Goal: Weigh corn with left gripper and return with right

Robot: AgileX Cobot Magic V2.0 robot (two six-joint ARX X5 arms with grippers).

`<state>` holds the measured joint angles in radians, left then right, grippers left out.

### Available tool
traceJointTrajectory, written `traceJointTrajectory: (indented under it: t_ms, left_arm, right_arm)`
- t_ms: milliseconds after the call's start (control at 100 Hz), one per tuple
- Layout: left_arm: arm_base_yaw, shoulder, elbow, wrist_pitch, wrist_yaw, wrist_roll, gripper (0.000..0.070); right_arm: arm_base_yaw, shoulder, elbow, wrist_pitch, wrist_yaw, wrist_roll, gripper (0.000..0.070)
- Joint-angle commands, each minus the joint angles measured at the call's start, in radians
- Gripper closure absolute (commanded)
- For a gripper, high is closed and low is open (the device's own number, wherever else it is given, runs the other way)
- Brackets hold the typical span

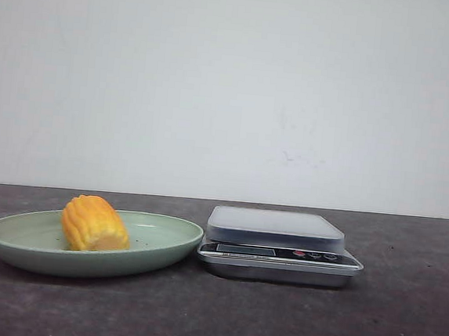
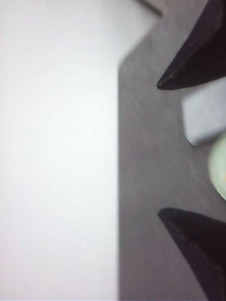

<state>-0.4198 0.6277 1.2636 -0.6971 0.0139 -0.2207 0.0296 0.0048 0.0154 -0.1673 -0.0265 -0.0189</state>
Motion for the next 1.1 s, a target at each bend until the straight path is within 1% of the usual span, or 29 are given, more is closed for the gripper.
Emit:
traceJointTrajectory:
  t_ms: [0,70,210,250,380,500,690,880,1010,1090]
  left_arm:
    - [0.053,0.0,-0.101,0.119,0.061,0.032,0.0236]
    - [0.116,-0.018,-0.233,0.205,0.065,0.054,0.0236]
    - [0.225,-0.094,-0.499,0.308,0.06,0.132,0.0236]
    - [0.251,-0.13,-0.574,0.338,0.058,0.143,0.0236]
    - [0.313,-0.287,-0.793,0.436,0.058,0.141,0.0236]
    - [0.34,-0.453,-0.939,0.505,0.058,0.126,0.0236]
    - [0.394,-0.624,-1.073,0.509,0.058,0.128,0.0236]
    - [0.452,-0.624,-1.138,0.51,0.058,0.155,0.0236]
    - [0.462,-0.624,-1.16,0.509,0.058,0.181,0.0236]
    - [0.462,-0.624,-1.174,0.51,0.067,0.183,0.0236]
  right_arm:
    - [-0.001,-0.001,-0.002,0.014,0.001,0.008,0.0694]
    - [-0.001,-0.001,-0.002,0.014,0.001,0.008,0.0694]
    - [-0.001,-0.001,-0.002,0.014,0.001,0.008,0.0694]
    - [-0.001,-0.001,-0.002,0.014,0.001,0.008,0.0694]
    - [-0.001,-0.001,-0.002,0.014,0.001,0.008,0.0694]
    - [-0.001,-0.001,-0.002,0.014,0.001,0.008,0.0694]
    - [-0.001,-0.001,-0.002,0.014,0.001,0.008,0.0694]
    - [-0.001,-0.001,-0.002,0.013,0.001,0.008,0.0694]
    - [-0.001,-0.001,-0.002,0.014,0.001,0.008,0.0694]
    - [-0.001,-0.001,-0.002,0.014,0.001,0.008,0.0694]
